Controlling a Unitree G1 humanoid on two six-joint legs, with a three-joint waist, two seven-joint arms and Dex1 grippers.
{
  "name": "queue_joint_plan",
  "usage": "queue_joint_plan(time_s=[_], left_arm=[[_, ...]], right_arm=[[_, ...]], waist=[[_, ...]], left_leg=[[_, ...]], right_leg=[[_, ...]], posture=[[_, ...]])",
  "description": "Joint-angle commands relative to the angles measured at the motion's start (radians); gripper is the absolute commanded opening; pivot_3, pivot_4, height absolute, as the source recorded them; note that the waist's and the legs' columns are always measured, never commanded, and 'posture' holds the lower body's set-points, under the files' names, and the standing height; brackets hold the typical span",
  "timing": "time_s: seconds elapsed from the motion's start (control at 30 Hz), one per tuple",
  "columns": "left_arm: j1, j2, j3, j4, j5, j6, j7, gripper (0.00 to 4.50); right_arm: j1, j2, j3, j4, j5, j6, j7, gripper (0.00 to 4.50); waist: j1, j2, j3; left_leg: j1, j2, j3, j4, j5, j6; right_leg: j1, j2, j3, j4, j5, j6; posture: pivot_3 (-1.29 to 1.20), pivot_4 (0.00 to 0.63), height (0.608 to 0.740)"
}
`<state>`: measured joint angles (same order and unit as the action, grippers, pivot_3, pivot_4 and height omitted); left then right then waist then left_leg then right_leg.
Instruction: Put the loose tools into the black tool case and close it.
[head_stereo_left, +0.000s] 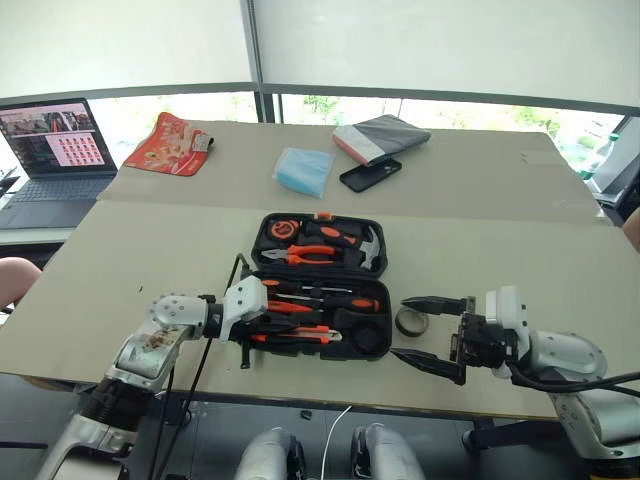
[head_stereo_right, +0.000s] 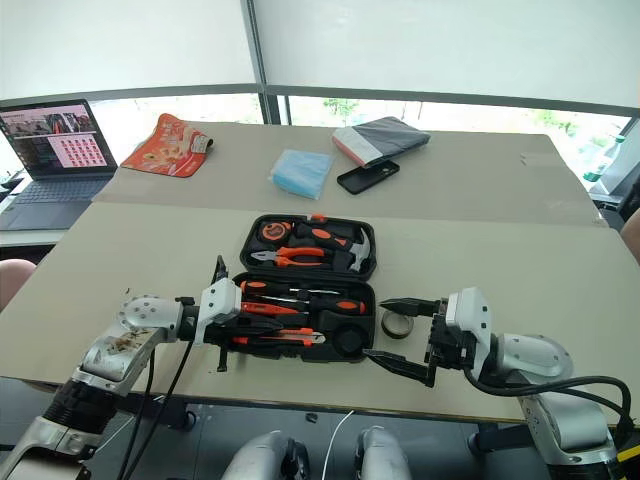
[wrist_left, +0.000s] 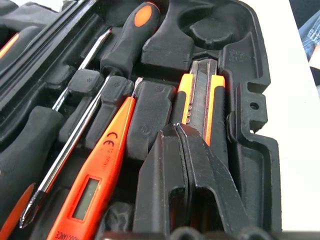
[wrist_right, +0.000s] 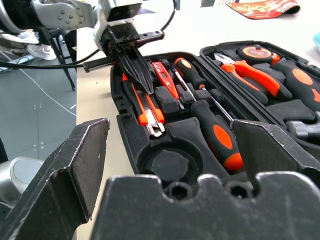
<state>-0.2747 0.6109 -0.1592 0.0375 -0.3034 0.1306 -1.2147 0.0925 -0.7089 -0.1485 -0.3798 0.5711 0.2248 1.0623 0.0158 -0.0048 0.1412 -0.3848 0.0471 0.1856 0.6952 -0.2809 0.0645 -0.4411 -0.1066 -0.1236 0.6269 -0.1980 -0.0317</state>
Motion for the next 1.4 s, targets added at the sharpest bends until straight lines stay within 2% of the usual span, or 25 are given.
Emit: queue_joint_plan(time_s=[0.03, 0.23, 0.37, 0.43, 0.53, 0.73, 0.8, 0.93, 1.17, 1.27, 1.4], left_arm=[[0.009, -0.013, 0.134, -0.015, -0.122, -0.065, -0.026, 0.78], [0.099, 0.083, 0.302, -0.015, -0.235, -0.125, -0.159, 2.79], [0.168, 0.157, 0.369, 0.040, -0.256, -0.115, -0.227, 4.38], [0.189, 0.166, 0.380, 0.052, -0.270, -0.109, -0.251, 4.47], [0.189, 0.141, 0.378, 0.008, -0.311, -0.075, -0.248, 4.47], [0.130, 0.062, 0.309, -0.126, -0.346, -0.034, -0.209, 4.47], [0.120, 0.050, 0.272, -0.157, -0.354, 0.002, -0.212, 4.47], [0.104, 0.023, 0.234, -0.159, -0.333, -0.012, -0.223, 4.47], [0.093, -0.002, 0.221, -0.133, -0.309, -0.060, -0.225, 4.47], [0.086, 0.000, 0.224, -0.117, -0.306, -0.065, -0.228, 4.50], [0.083, -0.001, 0.223, -0.114, -0.307, -0.065, -0.230, 4.50]], right_arm=[[0.083, -0.028, -0.122, 0.010, -0.017, -0.039, -0.009, 4.50], [0.254, -0.019, -0.264, 0.144, -0.089, -0.216, 0.042, 4.50], [0.325, -0.037, -0.276, 0.245, -0.198, -0.398, 0.085, 4.50], [0.324, -0.040, -0.269, 0.251, -0.211, -0.422, 0.084, 4.50], [0.285, -0.069, -0.238, 0.188, -0.202, -0.371, 0.080, 4.50], [0.097, -0.184, -0.099, 0.017, -0.141, -0.077, 0.059, 4.50], [0.014, -0.241, -0.002, -0.005, -0.191, 0.000, 0.080, 4.50], [-0.130, -0.284, 0.133, 0.014, -0.266, 0.086, 0.080, 4.50], [-0.319, -0.253, 0.317, 0.101, -0.423, 0.097, 0.067, 4.50], [-0.356, -0.238, 0.356, 0.122, -0.453, 0.108, 0.069, 3.81], [-0.365, -0.234, 0.374, 0.130, -0.469, 0.094, 0.082, 2.44]], waist=[[0.000, -0.003, 0.002], [-0.005, -0.006, 0.004], [-0.004, -0.006, 0.004], [-0.005, -0.006, 0.004], [-0.005, -0.005, 0.005], [-0.005, -0.006, 0.005], [-0.004, -0.006, 0.005], [-0.003, -0.006, 0.005], [-0.004, -0.008, 0.006], [-0.003, -0.008, 0.006], [-0.003, -0.008, 0.006]], left_leg=[[-0.001, 0.000, 0.000, 0.000, 0.000, 0.000], [-0.006, 0.000, -0.001, 0.000, 0.007, 0.003], [-0.006, 0.000, -0.001, 0.000, 0.001, 0.001], [-0.006, 0.000, -0.001, 0.000, 0.000, -0.001], [-0.006, 0.000, -0.001, 0.000, 0.000, -0.002], [-0.009, 0.000, -0.001, 0.000, 0.001, -0.002], [-0.009, 0.000, -0.001, 0.000, 0.002, -0.003], [-0.014, 0.000, -0.001, 0.000, 0.009, 0.000], [-0.016, -0.001, -0.001, 0.003, 0.009, 0.001], [-0.016, -0.001, -0.001, 0.003, 0.009, 0.000], [-0.017, -0.001, -0.001, 0.003, 0.009, 0.000]], right_leg=[[-0.001, 0.000, 0.000, 0.000, 0.000, 0.000], [-0.006, 0.001, -0.001, 0.000, 0.000, 0.001], [-0.007, 0.001, -0.001, 0.000, -0.001, 0.000], [-0.009, 0.001, -0.001, 0.000, -0.004, -0.005], [-0.012, 0.000, 0.000, 0.000, -0.004, -0.005], [-0.011, 0.000, 0.001, 0.001, -0.002, -0.002], [-0.011, 0.001, 0.000, 0.002, 0.000, 0.001], [-0.016, 0.003, -0.001, 0.002, 0.000, 0.000], [-0.016, 0.001, -0.001, 0.001, 0.000, 0.000], [-0.016, 0.001, -0.001, 0.001, 0.000, 0.001], [-0.016, 0.001, -0.002, 0.001, 0.000, 0.001]], posture=[[0.00, 0.150, 0.740], [0.00, 0.150, 0.740], [0.00, 0.150, 0.740], [0.00, 0.150, 0.740], [0.00, 0.150, 0.740], [0.00, 0.150, 0.740], [0.00, 0.150, 0.740], [0.00, 0.150, 0.740], [0.00, 0.150, 0.740], [0.00, 0.150, 0.740], [0.00, 0.150, 0.740]])
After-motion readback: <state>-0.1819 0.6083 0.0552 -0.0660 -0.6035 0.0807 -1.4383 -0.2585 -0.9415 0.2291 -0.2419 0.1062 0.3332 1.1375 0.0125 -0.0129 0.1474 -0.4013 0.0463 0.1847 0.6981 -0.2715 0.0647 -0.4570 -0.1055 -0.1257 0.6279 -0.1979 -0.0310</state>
